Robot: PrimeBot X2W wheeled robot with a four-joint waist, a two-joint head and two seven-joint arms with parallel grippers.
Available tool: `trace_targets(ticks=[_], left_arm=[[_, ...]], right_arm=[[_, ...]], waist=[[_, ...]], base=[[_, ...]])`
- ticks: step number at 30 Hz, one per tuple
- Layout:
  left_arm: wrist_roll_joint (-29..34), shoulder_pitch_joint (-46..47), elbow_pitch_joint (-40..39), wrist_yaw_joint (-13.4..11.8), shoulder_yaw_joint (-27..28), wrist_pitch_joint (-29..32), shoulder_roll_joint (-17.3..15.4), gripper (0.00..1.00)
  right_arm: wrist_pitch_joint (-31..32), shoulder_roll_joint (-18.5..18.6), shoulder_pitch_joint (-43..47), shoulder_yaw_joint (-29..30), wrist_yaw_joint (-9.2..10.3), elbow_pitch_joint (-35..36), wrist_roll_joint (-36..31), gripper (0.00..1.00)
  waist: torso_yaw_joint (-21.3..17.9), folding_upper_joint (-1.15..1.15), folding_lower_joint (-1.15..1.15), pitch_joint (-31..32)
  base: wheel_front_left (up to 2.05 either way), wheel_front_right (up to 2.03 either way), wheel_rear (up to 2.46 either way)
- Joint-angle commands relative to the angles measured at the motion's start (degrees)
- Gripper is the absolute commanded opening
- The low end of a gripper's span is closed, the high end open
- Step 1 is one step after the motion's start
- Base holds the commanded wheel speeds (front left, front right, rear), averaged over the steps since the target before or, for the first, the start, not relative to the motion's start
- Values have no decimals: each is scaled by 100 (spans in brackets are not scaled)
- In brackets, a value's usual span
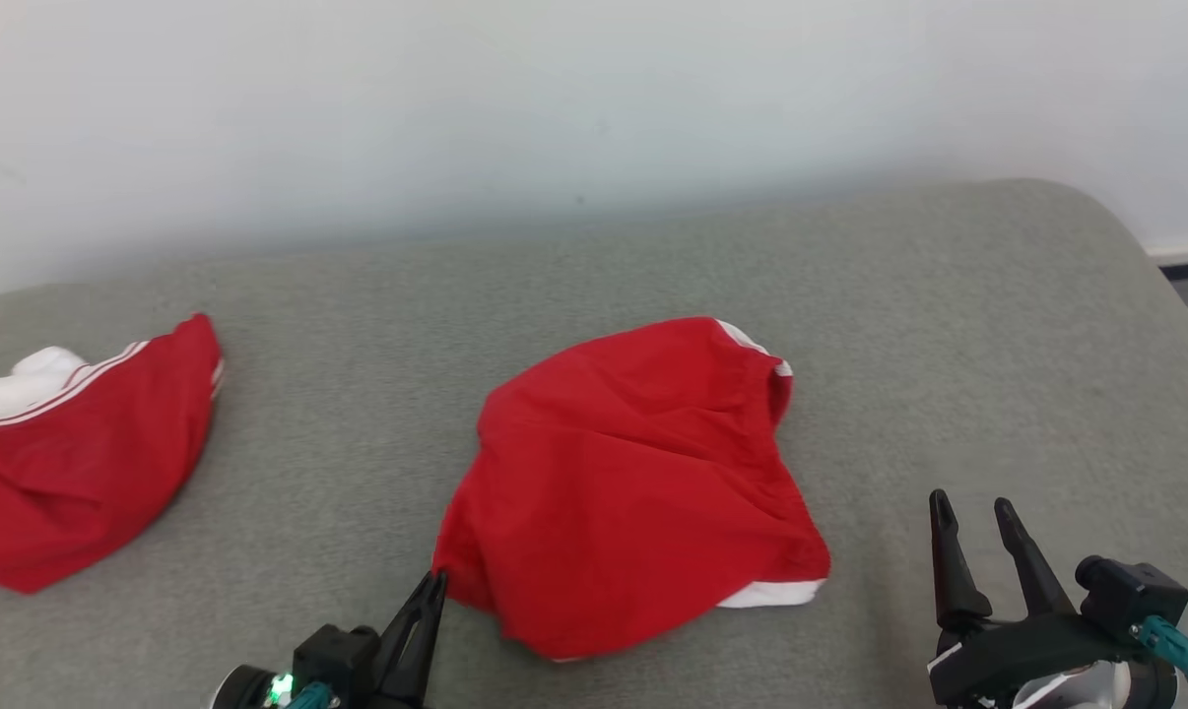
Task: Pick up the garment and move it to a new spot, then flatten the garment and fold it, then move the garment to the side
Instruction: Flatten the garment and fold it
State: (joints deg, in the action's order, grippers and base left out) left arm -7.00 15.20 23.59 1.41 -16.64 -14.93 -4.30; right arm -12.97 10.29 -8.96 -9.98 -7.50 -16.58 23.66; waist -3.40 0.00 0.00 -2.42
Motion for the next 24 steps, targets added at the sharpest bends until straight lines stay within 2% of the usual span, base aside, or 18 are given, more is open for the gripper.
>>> trace_targets(ticks=[1, 11, 24], left_arm=[[-14, -145, -66, -29, 48, -15, -83, 0], [-112, -522, -411, -98, 112, 94, -322, 0], [-193, -308, -209, -92, 41, 45, -274, 0]], right_arm=[[15, 9, 69, 0, 2, 5, 14, 100], [14, -54, 124, 22, 2, -46, 8, 100], [38, -3, 36, -39, 2, -76, 47, 100]], waist=[[309, 0, 0, 169], [741, 0, 0, 191], [627, 0, 0, 140]], base=[[0, 0, 0], [0, 0, 0], [0, 0, 0]])
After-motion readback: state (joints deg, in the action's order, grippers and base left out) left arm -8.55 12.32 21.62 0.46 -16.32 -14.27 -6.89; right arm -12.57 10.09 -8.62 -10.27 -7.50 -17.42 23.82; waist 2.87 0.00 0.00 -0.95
